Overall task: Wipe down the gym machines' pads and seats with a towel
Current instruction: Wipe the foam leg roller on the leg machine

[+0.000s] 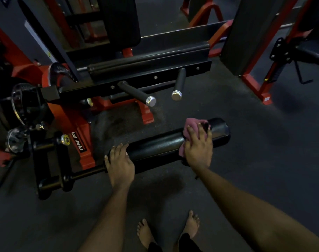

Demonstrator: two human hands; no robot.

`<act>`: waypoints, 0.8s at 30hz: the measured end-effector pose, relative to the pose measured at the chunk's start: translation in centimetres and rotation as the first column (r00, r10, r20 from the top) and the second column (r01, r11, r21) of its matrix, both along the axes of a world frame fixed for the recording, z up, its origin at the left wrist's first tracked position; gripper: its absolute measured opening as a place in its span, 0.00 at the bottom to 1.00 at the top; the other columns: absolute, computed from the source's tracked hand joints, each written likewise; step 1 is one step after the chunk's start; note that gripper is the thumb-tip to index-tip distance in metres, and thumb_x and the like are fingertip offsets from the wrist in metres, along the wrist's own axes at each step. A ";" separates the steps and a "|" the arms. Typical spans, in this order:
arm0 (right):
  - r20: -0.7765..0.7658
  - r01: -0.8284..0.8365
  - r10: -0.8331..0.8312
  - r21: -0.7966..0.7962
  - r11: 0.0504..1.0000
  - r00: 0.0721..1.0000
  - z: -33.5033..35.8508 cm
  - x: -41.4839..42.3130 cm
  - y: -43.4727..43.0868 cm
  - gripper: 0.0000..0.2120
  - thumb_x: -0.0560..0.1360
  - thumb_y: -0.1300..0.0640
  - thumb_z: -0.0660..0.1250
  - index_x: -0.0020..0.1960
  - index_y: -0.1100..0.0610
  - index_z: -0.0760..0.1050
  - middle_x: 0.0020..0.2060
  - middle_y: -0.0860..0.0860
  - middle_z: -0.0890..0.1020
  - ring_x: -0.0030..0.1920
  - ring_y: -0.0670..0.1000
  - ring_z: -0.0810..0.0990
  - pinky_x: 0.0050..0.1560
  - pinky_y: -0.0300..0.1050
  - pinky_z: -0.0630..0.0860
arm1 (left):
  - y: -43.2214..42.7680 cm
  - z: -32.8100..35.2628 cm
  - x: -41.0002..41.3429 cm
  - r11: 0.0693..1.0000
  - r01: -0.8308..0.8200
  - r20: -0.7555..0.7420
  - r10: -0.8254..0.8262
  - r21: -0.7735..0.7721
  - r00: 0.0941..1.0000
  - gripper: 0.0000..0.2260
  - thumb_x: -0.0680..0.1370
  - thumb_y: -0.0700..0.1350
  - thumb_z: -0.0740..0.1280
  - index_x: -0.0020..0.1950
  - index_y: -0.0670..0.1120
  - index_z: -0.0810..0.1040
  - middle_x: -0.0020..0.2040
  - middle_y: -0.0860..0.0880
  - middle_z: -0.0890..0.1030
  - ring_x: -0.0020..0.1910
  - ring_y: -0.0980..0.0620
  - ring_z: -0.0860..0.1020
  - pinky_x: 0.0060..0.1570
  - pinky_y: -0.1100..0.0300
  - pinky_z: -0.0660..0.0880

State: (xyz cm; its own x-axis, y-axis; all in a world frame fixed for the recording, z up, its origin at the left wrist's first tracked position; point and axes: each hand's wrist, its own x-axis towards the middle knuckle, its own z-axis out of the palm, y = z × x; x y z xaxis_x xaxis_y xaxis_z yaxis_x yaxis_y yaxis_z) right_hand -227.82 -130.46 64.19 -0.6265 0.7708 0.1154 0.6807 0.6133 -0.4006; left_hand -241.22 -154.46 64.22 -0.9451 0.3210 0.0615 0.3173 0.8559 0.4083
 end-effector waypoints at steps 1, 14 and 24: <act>0.012 0.022 -0.022 -0.003 1.000 1.000 0.0 0.9 2.4 0.27 0.78 0.47 0.56 0.76 0.46 0.69 0.80 0.55 0.63 0.79 0.66 0.55 0.75 0.64 0.62 | 0.0 -0.2 0.0 1.000 0.002 -0.004 -0.002 0.001 1.000 0.19 0.83 0.40 0.57 0.73 0.49 0.73 0.74 0.49 0.72 0.77 0.47 0.64 0.76 0.38 0.56; -0.121 0.050 -0.050 -0.005 0.999 0.991 -1.3 2.5 1.4 0.26 0.81 0.50 0.63 0.78 0.43 0.66 0.82 0.50 0.58 0.81 0.62 0.49 0.75 0.64 0.61 | 0.0 -0.4 0.0 1.000 -0.016 -0.002 0.016 0.016 1.000 0.20 0.82 0.39 0.59 0.73 0.49 0.73 0.74 0.49 0.72 0.77 0.48 0.63 0.76 0.39 0.56; 0.042 0.053 -0.050 -0.082 0.995 0.998 2.5 -0.7 11.7 0.24 0.74 0.45 0.55 0.69 0.45 0.74 0.72 0.50 0.73 0.74 0.62 0.61 0.70 0.61 0.66 | -0.6 -0.7 0.6 1.000 0.030 -0.034 -0.029 0.001 0.999 0.20 0.83 0.40 0.58 0.75 0.49 0.70 0.77 0.49 0.69 0.78 0.47 0.61 0.76 0.38 0.56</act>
